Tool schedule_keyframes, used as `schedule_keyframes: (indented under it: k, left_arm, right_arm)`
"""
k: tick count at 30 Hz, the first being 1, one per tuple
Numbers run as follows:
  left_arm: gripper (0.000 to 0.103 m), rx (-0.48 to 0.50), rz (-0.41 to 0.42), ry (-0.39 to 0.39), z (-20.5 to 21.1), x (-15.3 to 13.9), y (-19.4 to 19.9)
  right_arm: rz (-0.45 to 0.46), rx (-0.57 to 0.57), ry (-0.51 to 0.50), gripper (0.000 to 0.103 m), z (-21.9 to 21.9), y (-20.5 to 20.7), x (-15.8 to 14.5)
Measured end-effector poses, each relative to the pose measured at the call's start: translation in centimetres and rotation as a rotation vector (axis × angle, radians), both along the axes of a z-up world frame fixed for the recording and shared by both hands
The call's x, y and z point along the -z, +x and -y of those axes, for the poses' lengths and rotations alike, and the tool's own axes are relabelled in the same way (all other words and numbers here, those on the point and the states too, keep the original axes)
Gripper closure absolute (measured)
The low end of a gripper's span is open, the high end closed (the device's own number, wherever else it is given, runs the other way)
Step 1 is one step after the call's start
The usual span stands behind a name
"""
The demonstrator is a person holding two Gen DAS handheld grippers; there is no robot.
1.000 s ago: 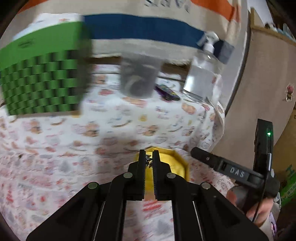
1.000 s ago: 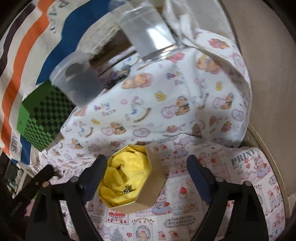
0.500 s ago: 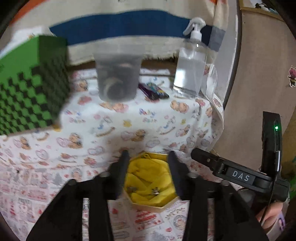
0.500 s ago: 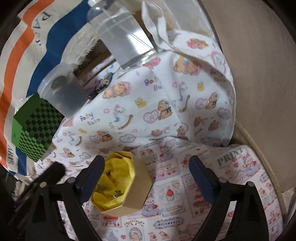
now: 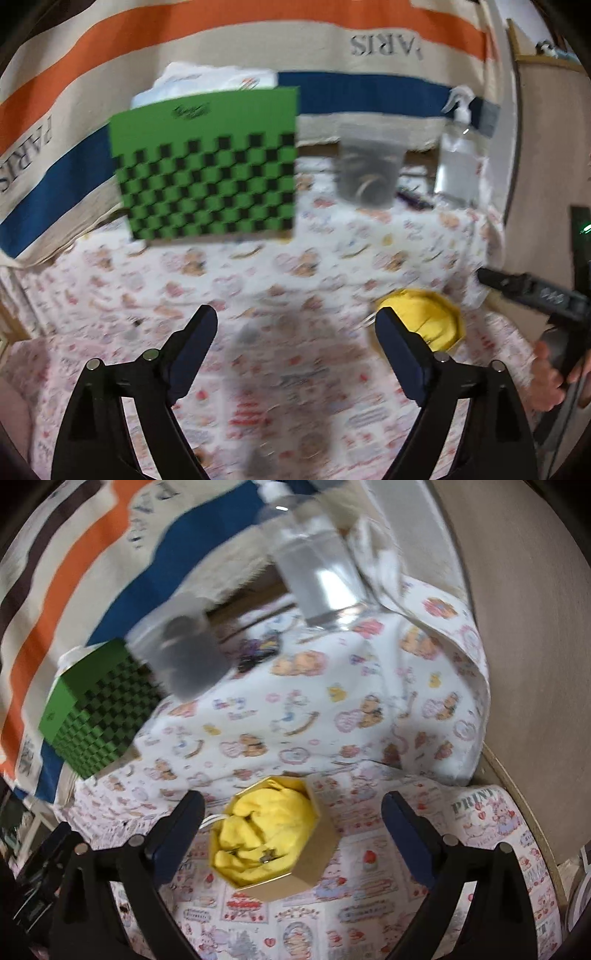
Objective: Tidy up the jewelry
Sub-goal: 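Lower the left gripper onto the silver open bangle and close it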
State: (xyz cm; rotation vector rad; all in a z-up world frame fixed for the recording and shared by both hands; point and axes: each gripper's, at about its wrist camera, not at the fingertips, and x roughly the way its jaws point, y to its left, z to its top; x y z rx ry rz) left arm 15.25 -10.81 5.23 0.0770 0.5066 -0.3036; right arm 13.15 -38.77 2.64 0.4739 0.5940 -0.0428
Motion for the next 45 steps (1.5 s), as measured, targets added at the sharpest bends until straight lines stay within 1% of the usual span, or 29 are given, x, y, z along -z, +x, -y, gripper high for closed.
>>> schedule_keyframes:
  k: [3,5,6,7,9,11,13,15,17,18,20,23,25,28,30,32,33,36,41,43,44,45]
  left_arm:
    - [0.015,-0.029,-0.003,0.019,-0.6,1.1,0.3]
    - [0.015,-0.110,0.006,0.045,-0.9,1.9,0.5]
    - [0.015,-0.131,0.008,0.039,-1.4,2.2,0.5]
    - [0.015,-0.121,-0.012,0.021,-1.9,2.5,0.8]
    - [0.015,-0.083,-0.080,-0.025,-2.8,3.0,1.4]
    - [0.015,-0.105,-0.093,-0.043,-3.6,3.4,1.6]
    - [0.015,-0.117,-0.136,-0.012,-3.8,3.8,1.7]
    - [0.015,-0.101,-0.195,0.004,-3.7,4.3,1.9]
    - [0.015,-0.030,-0.272,0.014,-3.1,4.8,2.0]
    - [0.015,0.002,-0.296,0.016,-2.7,5.0,1.9]
    - [0.015,0.022,-0.315,0.035,-1.8,5.3,1.5]
    - [0.015,-0.014,-0.320,0.081,-0.8,6.2,1.3]
    - [0.015,-0.004,-0.354,0.100,-0.2,7.0,1.6]
    - [0.015,0.009,-0.416,0.082,-0.2,8.0,2.2]
    - [0.015,0.009,-0.442,0.085,-0.2,8.7,2.6]
    - [0.017,0.003,-0.450,0.100,-0.2,9.4,2.9]
    - [0.020,0.004,-0.455,0.107,-0.1,9.7,3.1]
    - [0.024,0.020,-0.473,0.105,0.1,10.3,3.4]
    - [0.029,0.054,-0.453,0.124,1.0,10.5,2.9]
    - [0.034,0.054,-0.441,0.150,1.6,10.6,3.0]
    - [0.038,0.051,-0.438,0.156,1.8,10.6,2.9]
    - [0.040,0.050,-0.440,0.151,1.8,10.6,2.8]
  right_arm:
    - [0.023,0.006,-0.071,0.001,-1.3,-0.3,-0.2]
    - [0.027,0.012,-0.098,0.001,-1.6,-0.3,-0.1]
    - [0.025,0.014,-0.104,0.001,-1.8,-0.2,0.1]
    - [0.018,0.016,-0.105,0.001,-1.8,0.0,0.3]
    - [0.003,0.021,-0.102,0.001,-1.8,0.2,0.6]
    - [-0.003,0.023,-0.103,0.001,-1.8,0.2,0.8]
    - [0.000,0.025,-0.118,0.001,-2.1,0.1,0.8]
    - [0.005,0.027,-0.140,0.000,-2.4,0.0,0.7]
    - [0.009,0.021,-0.148,0.000,-2.6,-0.1,0.6]
    - [0.009,0.017,-0.151,0.000,-2.7,-0.1,0.6]
    - [0.006,0.014,-0.153,0.000,-2.8,-0.1,0.7]
    - [-0.002,0.003,-0.149,0.000,-3.0,0.0,0.8]
    - [-0.007,-0.005,-0.151,0.000,-3.2,0.0,0.8]
    - [-0.016,-0.017,-0.177,0.000,-3.7,0.2,0.9]
    - [-0.023,-0.023,-0.191,0.000,-4.0,0.3,1.0]
    - [-0.027,-0.025,-0.195,0.000,-4.1,0.3,1.1]
    - [-0.028,-0.026,-0.196,0.000,-4.1,0.3,1.1]
    - [-0.032,-0.022,-0.201,0.000,-4.1,0.4,1.1]
    - [-0.041,-0.014,-0.190,0.000,-3.8,0.5,1.1]
    - [-0.043,-0.012,-0.189,0.000,-3.8,0.5,1.1]
    - [-0.045,-0.011,-0.192,0.000,-3.9,0.5,1.1]
    - [-0.045,-0.011,-0.195,0.000,-3.9,0.5,1.1]
